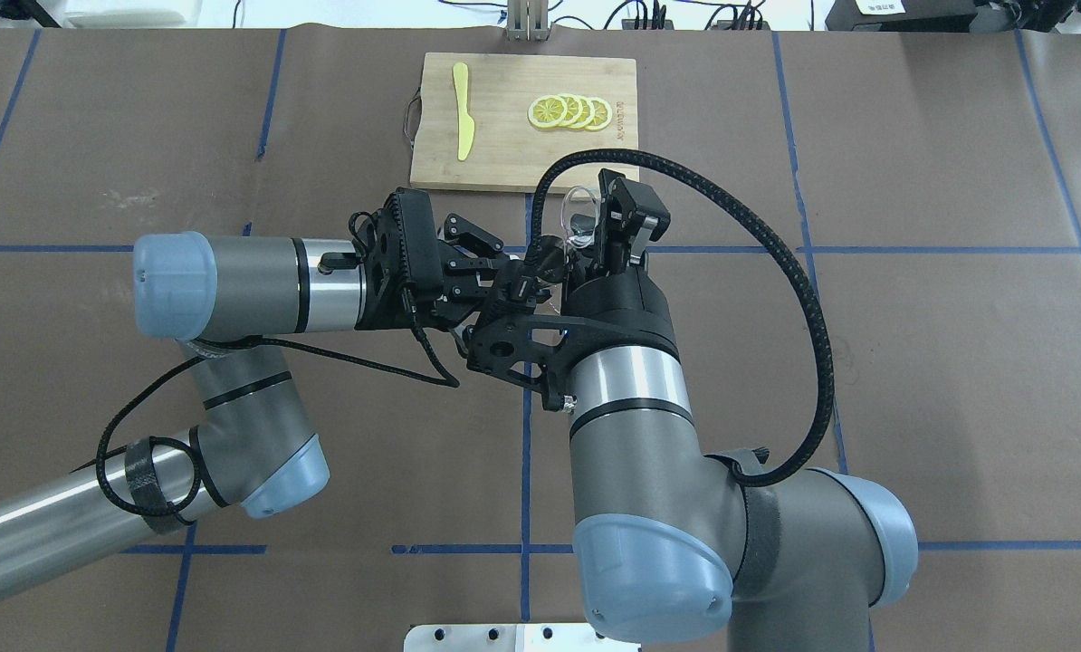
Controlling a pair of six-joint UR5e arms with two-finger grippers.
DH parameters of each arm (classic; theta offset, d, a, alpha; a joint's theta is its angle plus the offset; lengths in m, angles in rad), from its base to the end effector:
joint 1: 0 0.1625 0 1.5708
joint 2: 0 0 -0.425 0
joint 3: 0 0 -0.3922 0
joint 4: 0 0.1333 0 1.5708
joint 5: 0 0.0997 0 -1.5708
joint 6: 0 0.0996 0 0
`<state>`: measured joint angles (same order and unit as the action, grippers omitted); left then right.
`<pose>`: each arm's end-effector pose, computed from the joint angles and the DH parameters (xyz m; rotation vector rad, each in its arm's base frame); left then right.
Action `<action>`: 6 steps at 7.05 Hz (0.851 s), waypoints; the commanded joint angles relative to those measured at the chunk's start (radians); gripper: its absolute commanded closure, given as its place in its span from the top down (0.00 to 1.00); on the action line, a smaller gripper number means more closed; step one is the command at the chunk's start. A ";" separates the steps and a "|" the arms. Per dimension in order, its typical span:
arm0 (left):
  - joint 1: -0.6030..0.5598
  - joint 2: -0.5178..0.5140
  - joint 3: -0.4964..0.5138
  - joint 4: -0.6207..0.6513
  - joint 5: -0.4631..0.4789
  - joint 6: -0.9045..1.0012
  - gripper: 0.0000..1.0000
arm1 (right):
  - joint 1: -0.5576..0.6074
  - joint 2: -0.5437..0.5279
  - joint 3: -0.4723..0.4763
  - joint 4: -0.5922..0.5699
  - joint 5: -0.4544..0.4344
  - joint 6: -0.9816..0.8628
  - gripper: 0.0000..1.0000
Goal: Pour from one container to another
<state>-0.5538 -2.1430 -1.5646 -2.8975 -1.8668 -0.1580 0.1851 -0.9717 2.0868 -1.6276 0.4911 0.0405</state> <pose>0.4725 -0.4147 0.1848 1.5156 1.2624 0.8544 -0.4528 -0.3098 0.0974 1.3547 0.1148 -0.5666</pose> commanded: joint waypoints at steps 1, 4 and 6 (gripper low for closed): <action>0.000 0.000 0.000 0.000 0.000 -0.002 0.00 | -0.001 0.002 0.002 0.009 0.003 0.022 0.00; 0.000 0.000 0.001 0.000 0.000 -0.002 0.00 | -0.004 0.024 0.006 0.082 0.033 0.200 0.00; 0.002 0.000 0.000 0.000 0.000 -0.002 0.00 | 0.004 0.016 0.027 0.184 0.102 0.263 0.00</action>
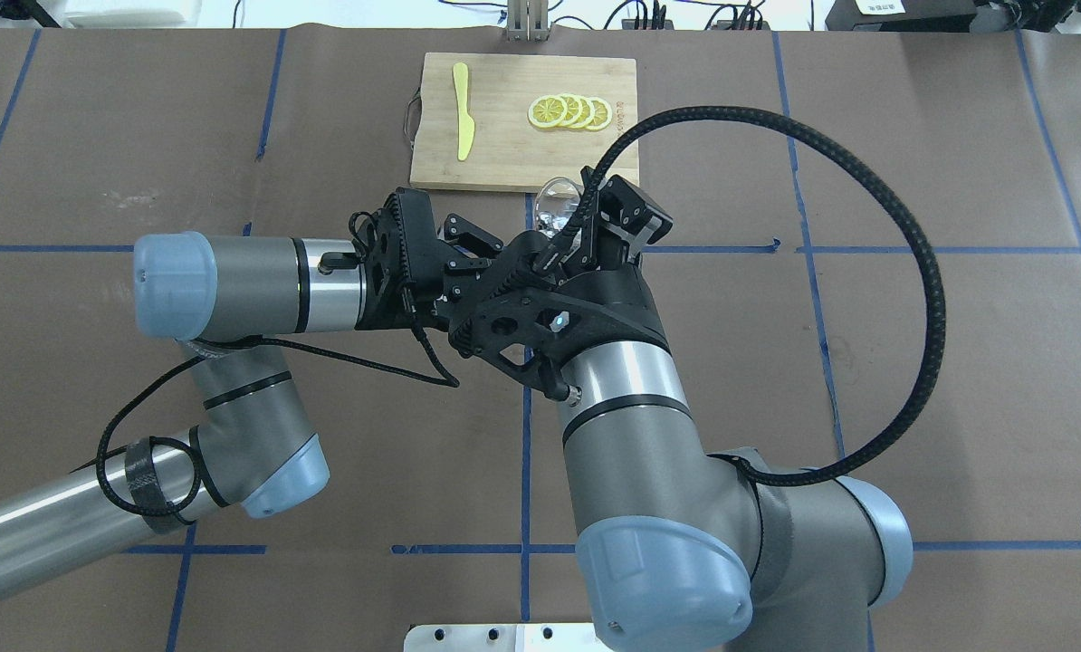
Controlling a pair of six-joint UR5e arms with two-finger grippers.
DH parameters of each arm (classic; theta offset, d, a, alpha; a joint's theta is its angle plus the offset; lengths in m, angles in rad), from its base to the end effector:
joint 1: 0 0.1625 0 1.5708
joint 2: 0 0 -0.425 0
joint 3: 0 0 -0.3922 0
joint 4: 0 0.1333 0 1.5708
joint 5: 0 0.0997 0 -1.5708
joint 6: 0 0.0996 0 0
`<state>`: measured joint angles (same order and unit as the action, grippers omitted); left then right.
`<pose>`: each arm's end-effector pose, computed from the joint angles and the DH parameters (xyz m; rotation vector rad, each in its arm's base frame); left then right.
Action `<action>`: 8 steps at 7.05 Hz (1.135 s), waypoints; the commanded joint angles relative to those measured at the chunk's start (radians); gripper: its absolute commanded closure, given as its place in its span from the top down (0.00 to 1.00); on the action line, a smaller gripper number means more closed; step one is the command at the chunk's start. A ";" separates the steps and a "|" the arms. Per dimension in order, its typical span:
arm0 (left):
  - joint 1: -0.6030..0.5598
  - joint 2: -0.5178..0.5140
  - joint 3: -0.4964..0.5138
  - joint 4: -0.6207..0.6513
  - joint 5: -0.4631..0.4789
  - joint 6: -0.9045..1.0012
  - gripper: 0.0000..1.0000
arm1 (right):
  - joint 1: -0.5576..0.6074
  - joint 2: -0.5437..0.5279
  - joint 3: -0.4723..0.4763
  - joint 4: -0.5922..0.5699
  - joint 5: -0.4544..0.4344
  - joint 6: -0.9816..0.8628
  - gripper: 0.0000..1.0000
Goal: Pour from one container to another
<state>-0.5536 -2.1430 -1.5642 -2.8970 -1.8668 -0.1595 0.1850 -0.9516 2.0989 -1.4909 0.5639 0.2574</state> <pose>0.4728 -0.4147 0.1849 1.5135 1.2632 0.8537 -0.4432 -0.3042 0.0751 1.3799 -0.2197 -0.3234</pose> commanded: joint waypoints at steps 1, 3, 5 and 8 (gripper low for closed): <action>0.000 0.000 0.001 0.001 0.000 0.000 0.00 | 0.005 -0.007 0.045 0.049 0.037 0.113 0.00; -0.002 0.000 0.000 -0.001 0.000 0.002 0.00 | 0.016 -0.027 0.090 0.049 0.076 0.286 0.00; -0.003 0.000 -0.002 -0.001 0.000 0.000 0.00 | 0.034 -0.111 0.105 0.082 0.076 0.371 0.00; -0.005 0.000 -0.002 -0.001 0.000 0.000 0.00 | 0.034 -0.261 0.105 0.132 0.086 0.634 0.00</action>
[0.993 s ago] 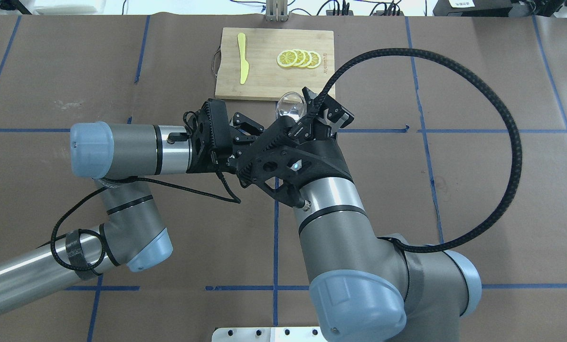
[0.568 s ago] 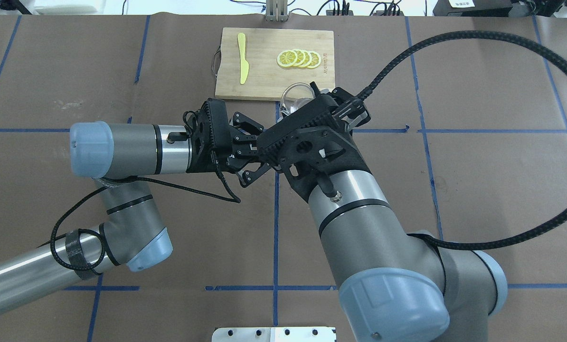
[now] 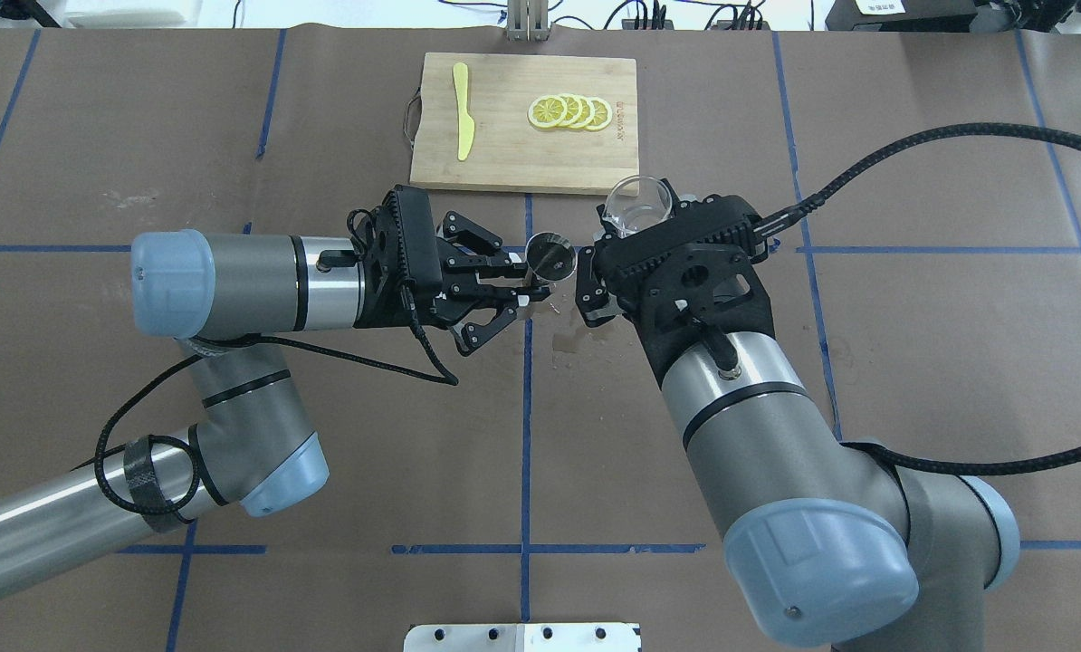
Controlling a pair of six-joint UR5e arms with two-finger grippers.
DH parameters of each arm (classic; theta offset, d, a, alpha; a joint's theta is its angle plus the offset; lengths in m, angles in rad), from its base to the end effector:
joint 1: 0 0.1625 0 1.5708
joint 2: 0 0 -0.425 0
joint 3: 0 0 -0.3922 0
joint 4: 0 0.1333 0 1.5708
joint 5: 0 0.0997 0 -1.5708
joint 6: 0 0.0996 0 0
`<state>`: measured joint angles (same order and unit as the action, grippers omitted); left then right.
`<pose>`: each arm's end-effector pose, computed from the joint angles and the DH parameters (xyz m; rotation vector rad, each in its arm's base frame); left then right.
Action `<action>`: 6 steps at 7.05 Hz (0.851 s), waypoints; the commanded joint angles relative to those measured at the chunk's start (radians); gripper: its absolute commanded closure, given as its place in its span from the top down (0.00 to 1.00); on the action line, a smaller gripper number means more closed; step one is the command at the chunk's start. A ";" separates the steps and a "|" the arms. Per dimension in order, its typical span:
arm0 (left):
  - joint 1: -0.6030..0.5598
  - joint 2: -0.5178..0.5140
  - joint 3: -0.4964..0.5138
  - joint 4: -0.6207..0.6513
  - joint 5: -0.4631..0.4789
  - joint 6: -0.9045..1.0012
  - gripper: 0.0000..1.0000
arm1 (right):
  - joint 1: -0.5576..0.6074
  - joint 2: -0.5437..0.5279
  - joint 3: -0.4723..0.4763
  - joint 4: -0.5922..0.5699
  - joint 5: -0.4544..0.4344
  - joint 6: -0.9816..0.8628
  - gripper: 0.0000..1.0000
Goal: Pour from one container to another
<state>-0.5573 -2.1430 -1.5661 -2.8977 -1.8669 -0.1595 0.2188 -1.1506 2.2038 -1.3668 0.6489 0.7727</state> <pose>0.4706 -0.4161 0.1842 1.5178 1.2613 0.8509 -0.3984 -0.3064 0.1334 1.2382 -0.6181 0.0949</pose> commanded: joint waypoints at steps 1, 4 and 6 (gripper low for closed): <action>-0.001 0.000 0.000 0.000 0.000 0.000 0.00 | -0.001 -0.139 -0.001 0.008 0.000 0.179 0.00; -0.003 0.000 -0.002 0.000 0.000 0.000 0.00 | -0.003 -0.317 -0.059 0.125 -0.009 0.273 0.00; -0.003 0.000 -0.002 0.000 0.000 0.000 0.00 | -0.006 -0.432 -0.277 0.561 -0.047 0.278 0.00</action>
<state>-0.5597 -2.1429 -1.5675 -2.8977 -1.8668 -0.1595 0.2148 -1.5210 2.0456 -1.0408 0.6173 1.0438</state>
